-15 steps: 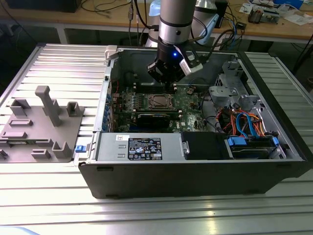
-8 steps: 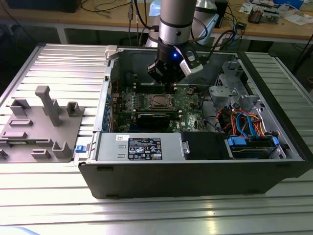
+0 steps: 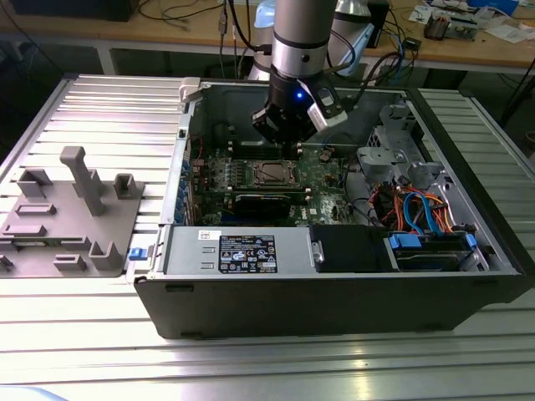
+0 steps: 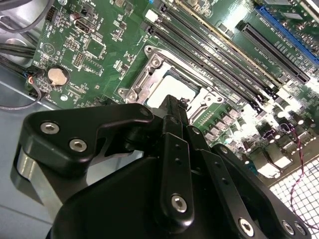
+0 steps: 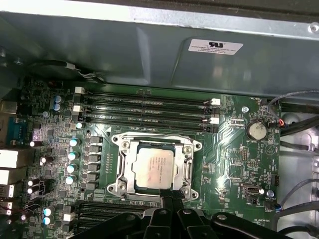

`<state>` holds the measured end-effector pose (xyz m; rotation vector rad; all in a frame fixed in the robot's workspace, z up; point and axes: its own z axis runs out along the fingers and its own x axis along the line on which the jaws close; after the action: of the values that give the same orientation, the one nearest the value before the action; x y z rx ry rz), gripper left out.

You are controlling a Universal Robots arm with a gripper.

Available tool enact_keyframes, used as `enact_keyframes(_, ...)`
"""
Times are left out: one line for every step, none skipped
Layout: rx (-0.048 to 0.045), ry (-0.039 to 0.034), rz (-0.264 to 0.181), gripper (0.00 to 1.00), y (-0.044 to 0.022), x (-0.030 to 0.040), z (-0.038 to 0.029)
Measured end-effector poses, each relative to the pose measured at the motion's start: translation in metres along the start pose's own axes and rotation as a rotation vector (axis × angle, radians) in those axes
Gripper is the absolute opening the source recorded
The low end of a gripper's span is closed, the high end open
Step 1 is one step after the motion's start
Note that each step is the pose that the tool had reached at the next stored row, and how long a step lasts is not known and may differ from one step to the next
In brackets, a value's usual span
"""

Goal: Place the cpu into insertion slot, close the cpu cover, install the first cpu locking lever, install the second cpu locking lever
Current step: 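Install the second cpu locking lever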

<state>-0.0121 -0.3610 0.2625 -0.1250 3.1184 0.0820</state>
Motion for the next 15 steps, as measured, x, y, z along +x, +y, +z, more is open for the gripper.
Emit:
enact_keyframes(0.0001,0.0000,0.000,0.11,-0.0003,0.0000,0.0000)
enact_keyframes(0.0000,0.0000,0.000,0.11,-0.0006,0.0001,0.0000)
enact_keyframes(0.0000,0.0001,0.000,0.11,-0.0009,0.0001,-0.0001)
enact_keyframes(0.0000,0.0001,0.000,0.11,-0.0016,0.0001,-0.0001)
enact_keyframes(-0.0002,0.0000,0.000,0.11,-0.0024,0.0002,-0.0001)
enact_keyframes(-0.0002,0.0001,0.000,0.11,-0.0029,0.0003,-0.0001)
enact_keyframes(-0.0002,0.0000,0.000,0.11,-0.0032,0.0003,-0.0002)
enact_keyframes(-0.0003,0.0000,0.000,0.11,-0.0036,0.0003,-0.0002)
enact_keyframes(-0.0003,0.0001,0.000,0.11,-0.0039,0.0003,-0.0002)
enact_keyframes(-0.0003,0.0000,0.000,0.11,-0.0043,0.0004,-0.0002)
enact_keyframes(-0.0003,0.0000,0.000,0.11,-0.0047,0.0004,-0.0002)
enact_keyframes(-0.0003,-0.0001,0.000,0.11,-0.0052,0.0004,-0.0003)
enact_keyframes(-0.0004,0.0000,0.000,0.11,-0.0056,0.0004,-0.0003)
enact_keyframes(-0.0004,0.0000,0.000,0.11,-0.0062,0.0005,-0.0003)
enact_keyframes(-0.0004,0.0001,0.000,0.11,-0.0067,0.0005,-0.0004)
